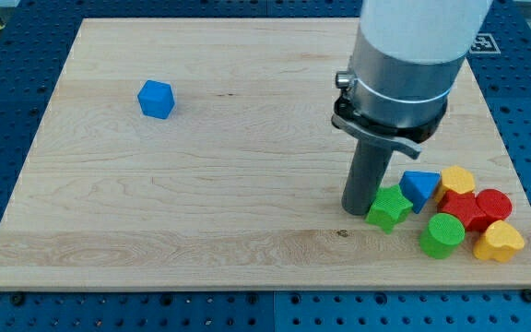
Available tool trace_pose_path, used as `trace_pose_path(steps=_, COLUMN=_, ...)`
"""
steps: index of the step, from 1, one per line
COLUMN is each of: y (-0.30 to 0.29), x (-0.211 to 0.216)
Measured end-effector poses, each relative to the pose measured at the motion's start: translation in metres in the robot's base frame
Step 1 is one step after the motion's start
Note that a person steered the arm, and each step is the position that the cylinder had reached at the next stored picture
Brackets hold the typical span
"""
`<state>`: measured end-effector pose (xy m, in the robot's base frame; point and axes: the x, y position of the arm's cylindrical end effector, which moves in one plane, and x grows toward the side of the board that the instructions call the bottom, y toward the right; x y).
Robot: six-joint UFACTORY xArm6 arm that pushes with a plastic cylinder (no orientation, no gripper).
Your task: Push the blue cube towards the group of blocks
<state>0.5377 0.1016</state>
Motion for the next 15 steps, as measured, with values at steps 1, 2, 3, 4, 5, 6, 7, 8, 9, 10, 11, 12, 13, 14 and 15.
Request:
trace_pose_path(steps=1, y=0.009, x=0.000)
trace_pose_path(steps=2, y=0.017, x=0.000)
trace_pose_path(steps=3, y=0.022, x=0.000)
trace_pose_path(steps=4, y=0.011, x=0.007)
trace_pose_path(steps=5, y=-0.025, x=0.020)
trace_pose_path(steps=6, y=-0.069, x=0.024)
trace_pose_path(steps=7, y=-0.116, x=0.028)
trace_pose_path(steps=8, y=-0.162, x=0.028)
trace_pose_path(steps=9, y=-0.201, x=0.028)
trace_pose_path(steps=10, y=-0.241, x=0.028)
trace_pose_path(steps=11, y=-0.268, x=0.014)
trace_pose_path(steps=12, y=-0.283, x=-0.013)
trace_pose_path(steps=13, y=-0.303, x=-0.038)
trace_pose_path(steps=14, y=-0.316, x=-0.068)
trace_pose_path(steps=15, y=-0.327, x=-0.098)
